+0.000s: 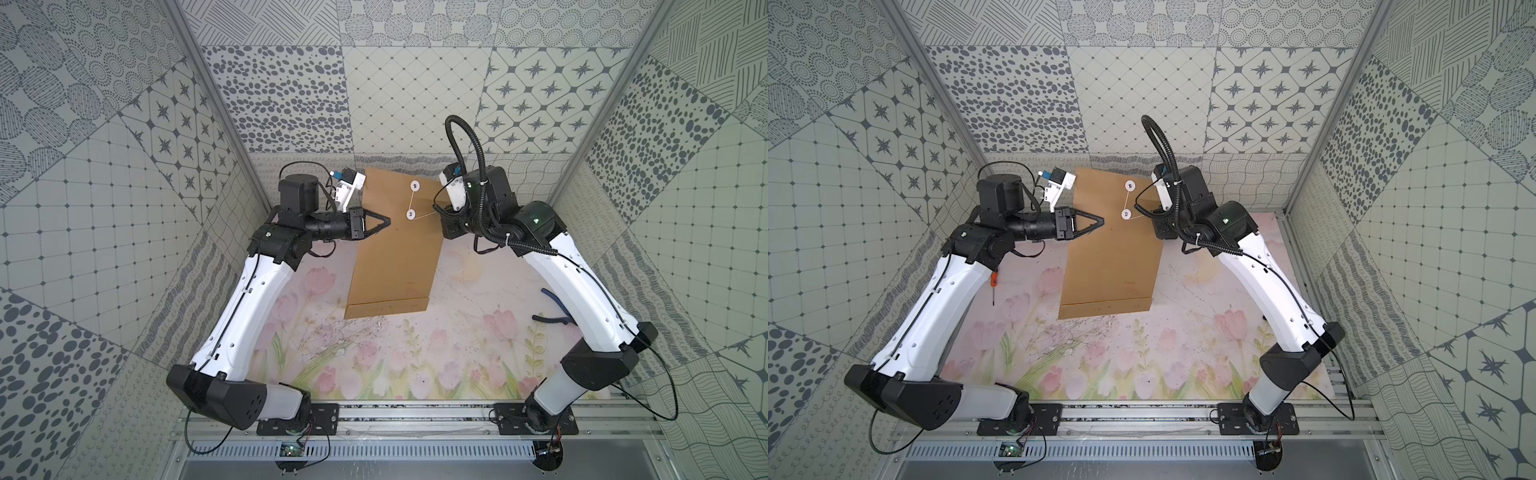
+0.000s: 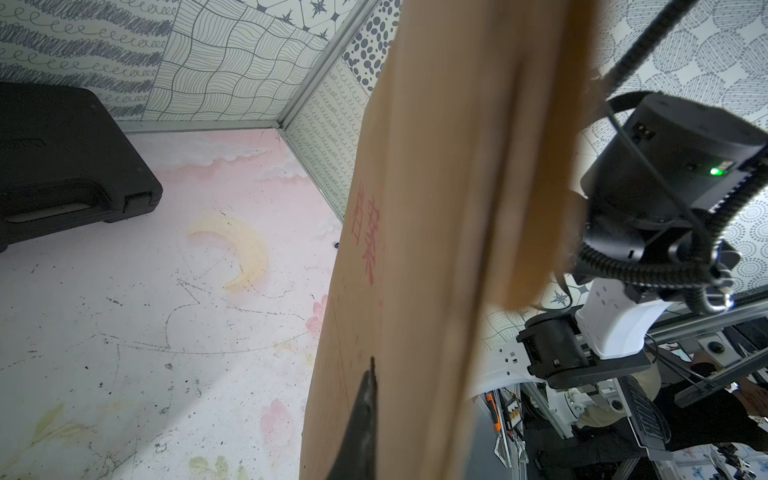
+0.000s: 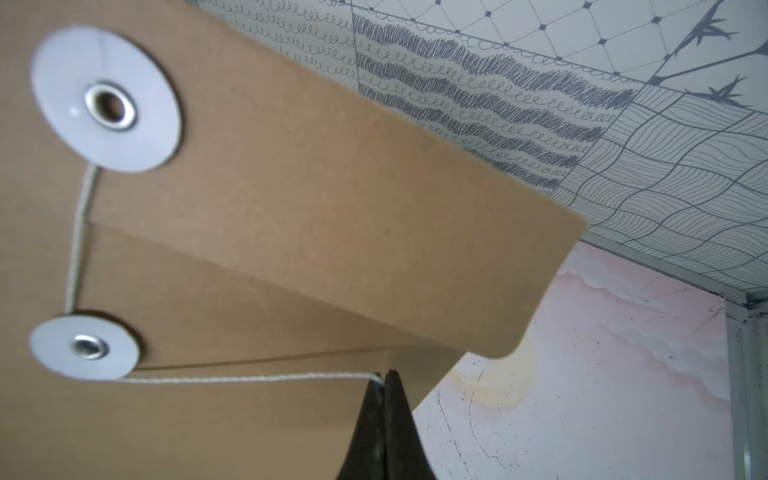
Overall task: Close the mouth of the file bag
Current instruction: Close the file bag.
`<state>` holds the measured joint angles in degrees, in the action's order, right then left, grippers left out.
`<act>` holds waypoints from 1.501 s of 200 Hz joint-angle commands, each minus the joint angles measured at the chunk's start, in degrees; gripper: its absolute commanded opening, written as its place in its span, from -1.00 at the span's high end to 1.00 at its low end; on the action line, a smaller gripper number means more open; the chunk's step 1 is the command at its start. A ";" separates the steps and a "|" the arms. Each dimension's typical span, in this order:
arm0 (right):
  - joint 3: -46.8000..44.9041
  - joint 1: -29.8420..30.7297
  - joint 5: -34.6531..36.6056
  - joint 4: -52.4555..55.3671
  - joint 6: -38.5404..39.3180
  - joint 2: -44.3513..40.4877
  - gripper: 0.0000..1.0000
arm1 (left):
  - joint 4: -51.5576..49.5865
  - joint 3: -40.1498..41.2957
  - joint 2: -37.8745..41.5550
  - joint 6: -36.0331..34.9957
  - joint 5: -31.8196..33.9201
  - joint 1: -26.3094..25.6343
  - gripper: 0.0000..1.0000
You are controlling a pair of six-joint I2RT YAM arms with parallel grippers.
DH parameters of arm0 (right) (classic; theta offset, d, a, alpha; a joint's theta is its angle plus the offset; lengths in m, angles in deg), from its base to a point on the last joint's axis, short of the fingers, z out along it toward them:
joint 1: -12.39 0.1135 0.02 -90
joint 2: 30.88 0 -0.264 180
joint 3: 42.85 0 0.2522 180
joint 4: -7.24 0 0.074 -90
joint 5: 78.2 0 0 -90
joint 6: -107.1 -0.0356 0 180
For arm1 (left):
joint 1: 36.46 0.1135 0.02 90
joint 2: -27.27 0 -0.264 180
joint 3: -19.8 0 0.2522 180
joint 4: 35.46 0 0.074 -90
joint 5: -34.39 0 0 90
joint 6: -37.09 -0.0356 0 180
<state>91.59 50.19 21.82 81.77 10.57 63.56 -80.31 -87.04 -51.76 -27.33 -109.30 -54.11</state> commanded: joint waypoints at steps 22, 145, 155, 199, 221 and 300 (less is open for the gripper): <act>7.61 -0.36 4.66 0.88 1.50 2.80 1.00 | 0.41 1.49 2.44 -0.51 -3.00 -1.65 1.00; 22.71 5.52 5.31 7.58 2.52 8.29 1.00 | -3.88 0.88 0.81 -3.97 2.43 -4.05 1.00; 23.79 5.47 5.21 7.99 2.60 8.97 1.00 | -4.01 0.80 0.76 -4.18 2.41 -4.26 1.00; 28.78 7.60 1.73 8.29 1.88 12.45 1.00 | -3.07 1.62 0.43 -3.31 3.17 -5.37 1.00; 31.12 9.39 -0.54 8.91 1.33 14.28 1.00 | -2.01 1.67 -0.20 -2.44 3.63 -5.73 1.00; 24.77 15.61 -5.89 8.42 -1.25 11.95 1.00 | 4.43 1.06 -1.75 3.05 5.66 -3.56 1.00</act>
<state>119.70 63.79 19.97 93.77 11.16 77.98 -81.73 -85.36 -52.98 -27.86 -104.49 -59.00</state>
